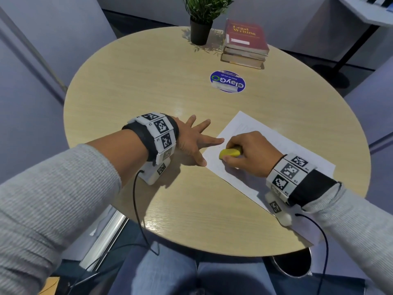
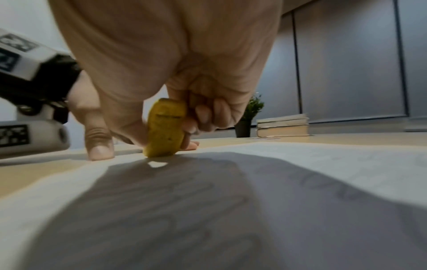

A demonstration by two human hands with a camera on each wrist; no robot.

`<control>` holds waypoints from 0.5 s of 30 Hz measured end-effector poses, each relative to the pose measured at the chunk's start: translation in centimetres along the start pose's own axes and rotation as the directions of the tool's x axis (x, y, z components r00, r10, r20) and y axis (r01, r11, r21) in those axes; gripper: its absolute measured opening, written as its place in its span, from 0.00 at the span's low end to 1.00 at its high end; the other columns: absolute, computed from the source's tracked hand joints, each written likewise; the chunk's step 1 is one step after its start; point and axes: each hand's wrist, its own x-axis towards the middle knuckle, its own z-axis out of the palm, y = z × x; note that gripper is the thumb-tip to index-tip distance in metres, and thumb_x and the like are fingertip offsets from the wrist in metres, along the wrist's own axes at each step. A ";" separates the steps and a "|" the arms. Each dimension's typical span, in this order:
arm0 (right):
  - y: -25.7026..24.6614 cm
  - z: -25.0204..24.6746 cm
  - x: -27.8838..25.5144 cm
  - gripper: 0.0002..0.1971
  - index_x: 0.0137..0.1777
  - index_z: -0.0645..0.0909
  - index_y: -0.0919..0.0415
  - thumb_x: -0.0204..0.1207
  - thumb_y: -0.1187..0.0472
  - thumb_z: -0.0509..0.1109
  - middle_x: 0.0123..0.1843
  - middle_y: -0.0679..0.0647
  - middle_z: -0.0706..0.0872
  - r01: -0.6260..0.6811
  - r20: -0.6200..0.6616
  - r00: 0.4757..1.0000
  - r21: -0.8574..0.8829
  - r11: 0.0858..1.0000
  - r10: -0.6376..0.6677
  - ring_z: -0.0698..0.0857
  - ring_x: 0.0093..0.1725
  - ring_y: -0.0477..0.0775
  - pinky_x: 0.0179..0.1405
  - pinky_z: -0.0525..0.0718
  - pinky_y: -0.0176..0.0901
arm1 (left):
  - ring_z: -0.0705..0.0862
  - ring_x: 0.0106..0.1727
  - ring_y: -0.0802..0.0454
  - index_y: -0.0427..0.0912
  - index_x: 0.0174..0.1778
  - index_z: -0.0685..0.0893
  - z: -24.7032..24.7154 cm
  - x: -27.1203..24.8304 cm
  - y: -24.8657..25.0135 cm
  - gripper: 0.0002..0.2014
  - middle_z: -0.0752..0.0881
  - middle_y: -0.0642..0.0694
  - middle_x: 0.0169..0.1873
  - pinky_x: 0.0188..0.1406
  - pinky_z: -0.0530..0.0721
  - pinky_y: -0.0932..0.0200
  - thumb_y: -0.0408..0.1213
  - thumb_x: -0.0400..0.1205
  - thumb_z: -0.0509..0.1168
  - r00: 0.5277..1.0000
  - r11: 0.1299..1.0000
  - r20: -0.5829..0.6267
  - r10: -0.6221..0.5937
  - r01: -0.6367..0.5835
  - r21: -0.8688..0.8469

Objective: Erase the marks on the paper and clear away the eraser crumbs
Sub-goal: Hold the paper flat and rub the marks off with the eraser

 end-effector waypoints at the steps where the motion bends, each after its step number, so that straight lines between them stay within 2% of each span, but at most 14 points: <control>1: -0.1 0.1 -0.2 0.11 0.43 0.85 0.59 0.70 0.50 0.74 0.35 0.51 0.86 0.026 0.024 0.999 0.001 1.000 -0.026 0.81 0.36 0.51 0.37 0.77 0.44 | 0.26 0.80 0.38 0.80 0.76 0.40 0.0 0.0 0.0 0.41 0.26 0.54 0.81 0.74 0.37 0.23 0.68 0.75 0.62 1.000 1.000 0.001 0.001 -0.001 -0.002; 4: -0.6 0.6 -0.9 0.10 0.41 0.86 0.58 0.70 0.51 0.74 0.34 0.51 0.88 0.088 0.108 0.990 0.071 0.994 -0.095 0.84 0.35 0.49 0.36 0.80 0.42 | 0.26 0.80 0.38 0.81 0.76 0.41 0.1 0.0 -0.1 0.41 0.27 0.55 0.81 0.74 0.36 0.23 0.68 0.75 0.63 1.000 1.000 -0.002 0.002 -0.002 -0.010; 7: 0.4 0.0 -0.2 0.11 0.44 0.86 0.59 0.71 0.51 0.74 0.36 0.51 0.87 -0.015 -0.004 1.000 0.030 0.999 0.015 0.81 0.36 0.49 0.38 0.76 0.42 | 0.26 0.80 0.38 0.80 0.76 0.41 0.1 0.0 0.0 0.41 0.26 0.55 0.81 0.74 0.37 0.22 0.67 0.76 0.63 1.000 1.000 -0.001 0.002 -0.002 -0.029; 8: 0.5 -0.1 -0.2 0.11 0.45 0.86 0.59 0.71 0.51 0.74 0.36 0.51 0.87 -0.014 -0.019 1.000 0.007 1.000 0.014 0.81 0.37 0.50 0.39 0.76 0.42 | 0.26 0.80 0.38 0.80 0.76 0.41 0.1 0.0 0.0 0.41 0.26 0.55 0.81 0.74 0.37 0.22 0.67 0.76 0.63 1.000 0.999 -0.001 0.001 -0.001 -0.032; 12: -0.3 0.4 -1.4 0.10 0.44 0.87 0.57 0.70 0.51 0.75 0.37 0.49 0.89 0.095 0.121 0.987 0.081 0.992 -0.104 0.85 0.37 0.47 0.38 0.81 0.38 | 0.26 0.80 0.38 0.80 0.77 0.41 0.1 0.0 0.1 0.41 0.27 0.54 0.81 0.74 0.36 0.23 0.67 0.76 0.63 1.000 1.000 -0.003 0.003 -0.003 -0.015; 13: -0.3 0.3 -1.4 0.10 0.44 0.87 0.57 0.70 0.51 0.75 0.37 0.49 0.89 0.072 0.121 0.989 0.092 0.993 -0.083 0.85 0.38 0.47 0.39 0.81 0.38 | 0.26 0.80 0.38 0.79 0.77 0.41 0.1 0.1 0.1 0.41 0.27 0.54 0.81 0.74 0.36 0.23 0.67 0.76 0.63 1.000 1.000 -0.005 0.002 -0.002 -0.015; 15: 0.3 -0.1 -0.8 0.11 0.45 0.87 0.58 0.71 0.51 0.74 0.37 0.50 0.88 -0.004 0.041 0.999 0.059 0.998 0.002 0.84 0.38 0.49 0.41 0.81 0.43 | 0.26 0.80 0.38 0.79 0.77 0.41 0.2 0.1 0.0 0.41 0.27 0.54 0.81 0.74 0.37 0.22 0.67 0.76 0.63 1.000 1.000 -0.005 0.002 -0.002 -0.023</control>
